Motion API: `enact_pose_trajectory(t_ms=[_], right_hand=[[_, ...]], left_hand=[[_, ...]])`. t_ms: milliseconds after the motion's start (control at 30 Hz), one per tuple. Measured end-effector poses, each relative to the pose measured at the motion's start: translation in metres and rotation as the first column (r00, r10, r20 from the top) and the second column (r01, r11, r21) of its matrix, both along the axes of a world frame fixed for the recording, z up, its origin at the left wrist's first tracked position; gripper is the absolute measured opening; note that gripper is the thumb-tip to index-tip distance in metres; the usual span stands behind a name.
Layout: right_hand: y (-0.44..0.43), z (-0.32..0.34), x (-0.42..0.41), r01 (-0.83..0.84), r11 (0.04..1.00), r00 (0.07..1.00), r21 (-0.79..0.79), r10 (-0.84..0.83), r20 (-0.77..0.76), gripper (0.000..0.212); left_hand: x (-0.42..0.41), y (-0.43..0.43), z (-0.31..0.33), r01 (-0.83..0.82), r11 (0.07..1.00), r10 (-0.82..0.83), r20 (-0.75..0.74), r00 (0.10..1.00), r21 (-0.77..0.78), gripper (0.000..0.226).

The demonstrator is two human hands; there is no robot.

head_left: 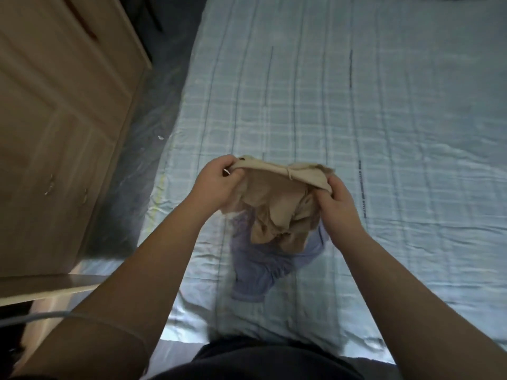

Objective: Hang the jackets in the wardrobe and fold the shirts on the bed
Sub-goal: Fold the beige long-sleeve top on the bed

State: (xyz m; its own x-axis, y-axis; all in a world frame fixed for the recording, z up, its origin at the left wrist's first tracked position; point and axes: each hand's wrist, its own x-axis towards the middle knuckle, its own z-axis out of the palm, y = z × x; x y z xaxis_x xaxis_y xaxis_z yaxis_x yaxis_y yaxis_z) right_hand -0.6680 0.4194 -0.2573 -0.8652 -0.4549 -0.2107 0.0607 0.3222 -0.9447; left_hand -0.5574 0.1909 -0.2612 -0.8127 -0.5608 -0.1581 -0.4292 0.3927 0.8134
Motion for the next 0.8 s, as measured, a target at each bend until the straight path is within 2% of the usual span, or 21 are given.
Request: enact_pose_trajectory(t_ms=[133,233,300,367,433,500,600,667,733,800], right_hand=[[0.036,0.051,-0.002,0.020,1.000,0.989,0.005,-0.019,-0.148,0.027],[0.070,0.090,-0.011,0.027,1.000,0.969,0.000,-0.027,-0.247,0.024],[0.095,0.113,-0.019,0.036,0.999,0.946,-0.004,-0.035,-0.322,0.021],[0.123,0.135,-0.025,0.062,0.998,0.939,-0.024,-0.066,-0.338,0.017],[0.151,0.155,-0.028,0.093,0.992,0.954,-0.080,-0.112,-0.279,0.012],[0.180,0.174,-0.029,0.119,0.977,0.977,-0.175,-0.147,-0.155,0.007],[0.222,0.194,-0.032,0.158,0.936,0.987,-0.316,-0.151,0.046,0.019],[0.247,0.200,-0.035,0.196,0.893,0.972,-0.404,-0.122,0.202,0.025],[0.268,0.203,-0.037,0.211,0.852,0.949,-0.479,-0.062,0.308,0.029],[0.283,0.204,-0.040,0.238,0.812,0.924,-0.533,-0.019,0.383,0.033]], left_hand=[[-0.002,0.027,0.055,-0.034,0.990,0.015,-0.138,0.990,-0.138,0.018],[-0.010,0.061,0.095,0.001,0.993,-0.023,-0.183,0.983,-0.119,0.015],[-0.015,0.089,0.120,0.001,0.988,-0.035,-0.222,0.974,-0.155,0.027],[-0.019,0.122,0.138,0.010,0.984,-0.056,-0.253,0.966,-0.180,0.025],[-0.024,0.158,0.152,0.014,0.986,-0.055,-0.236,0.970,-0.169,0.021],[-0.031,0.198,0.163,0.045,0.985,-0.081,-0.213,0.974,-0.169,0.020],[-0.036,0.255,0.175,0.137,0.968,-0.179,-0.198,0.964,-0.212,0.019],[-0.034,0.289,0.184,0.210,0.967,-0.232,-0.153,0.961,-0.143,0.024],[-0.030,0.320,0.188,0.279,0.959,-0.283,-0.124,0.951,-0.047,0.044],[-0.024,0.345,0.186,0.317,0.947,-0.320,-0.132,0.938,-0.046,0.079]])
